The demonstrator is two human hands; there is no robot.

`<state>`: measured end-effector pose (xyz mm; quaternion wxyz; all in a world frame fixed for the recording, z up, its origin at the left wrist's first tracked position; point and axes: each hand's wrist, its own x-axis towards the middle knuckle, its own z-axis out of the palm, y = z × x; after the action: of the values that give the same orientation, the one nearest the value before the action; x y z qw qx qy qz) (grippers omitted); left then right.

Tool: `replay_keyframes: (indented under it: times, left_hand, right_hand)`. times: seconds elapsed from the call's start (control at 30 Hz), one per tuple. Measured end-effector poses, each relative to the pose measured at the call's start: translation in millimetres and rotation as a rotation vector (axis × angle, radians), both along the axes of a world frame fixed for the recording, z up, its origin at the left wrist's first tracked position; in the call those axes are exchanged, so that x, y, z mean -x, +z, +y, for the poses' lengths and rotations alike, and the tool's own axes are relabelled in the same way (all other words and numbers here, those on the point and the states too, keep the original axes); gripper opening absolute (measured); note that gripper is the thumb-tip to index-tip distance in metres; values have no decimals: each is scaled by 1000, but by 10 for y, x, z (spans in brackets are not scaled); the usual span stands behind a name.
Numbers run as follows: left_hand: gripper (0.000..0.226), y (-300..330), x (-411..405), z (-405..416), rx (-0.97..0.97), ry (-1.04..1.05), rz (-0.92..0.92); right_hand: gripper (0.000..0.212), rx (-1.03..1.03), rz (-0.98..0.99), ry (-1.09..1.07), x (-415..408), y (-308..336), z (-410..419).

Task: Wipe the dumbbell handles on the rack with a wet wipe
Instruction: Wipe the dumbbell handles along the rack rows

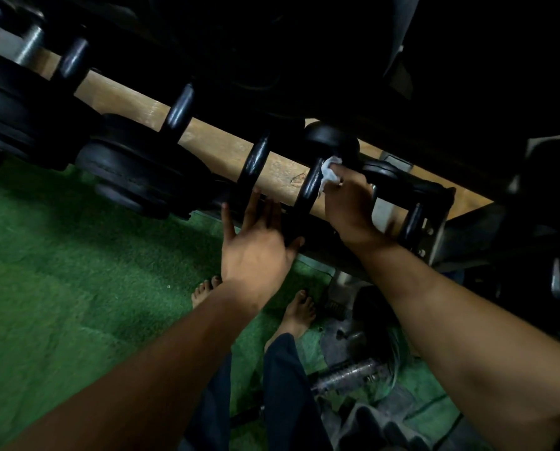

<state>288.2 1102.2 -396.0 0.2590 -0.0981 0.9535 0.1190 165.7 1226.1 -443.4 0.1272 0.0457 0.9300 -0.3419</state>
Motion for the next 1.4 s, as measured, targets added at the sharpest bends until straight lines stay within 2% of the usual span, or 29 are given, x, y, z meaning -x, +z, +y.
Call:
replay_keyframes:
  times: [0.1,0.13,0.23,0.33,0.43,0.53,0.67,0.73,0.83,0.97,1.07,1.17,1.27,1.4]
  left_hand:
    - [80,15,-1,-2,-2,-2,0]
    - [80,14,-2,-2,-2,-3,-1]
    - [79,24,1,-5,-5,-10,2]
    - [77,51,10,-10,-14,-18,-14]
    - [77,57,16,-12,-13,-28,-28]
    - [78,30,8,-15,-5,-30,-38]
    - [79,2,3,-12,-6,-18,-12]
    - [78,-16,1,-12,-9,-17,-6]
    - [78,-16,3,-15,-4,-18,-19]
    - [76,23,13,-10,-20,-16,-26]
    - [75,31,27,-3,-33,-6,-50]
    - [78,30,15,29,-45,23,-32]
    - [80,37,-45,123,-99,40,35]
    - [80,111,-107,314,-158,-19,162]
  right_hand:
    - [35,234,-364,-308,83,26,-60]
    - [36,275,-472,-348,127,-9,-44]
    - [25,262,-731,-236,187,82,-6]
    - [15,356,-783,-150,151,185,93]
    - [18,416,-811,-116,138,143,147]
    - [20,391,-849,-151,177,49,130]
    - [20,461,-890,32,76,173,99]
    - [21,511,-924,9,50,199,83]
    - [22,320,-897,-42,127,2,135]
    - [23,4,-829,189,167,-21,180]
    - [19,-49,-816,390,188,132,181]
    - [16,-78,-738,480,208,207,294]
    - [13,-23,-620,511,212,308,434]
    - [25,-45,-375,375,182,409,684]
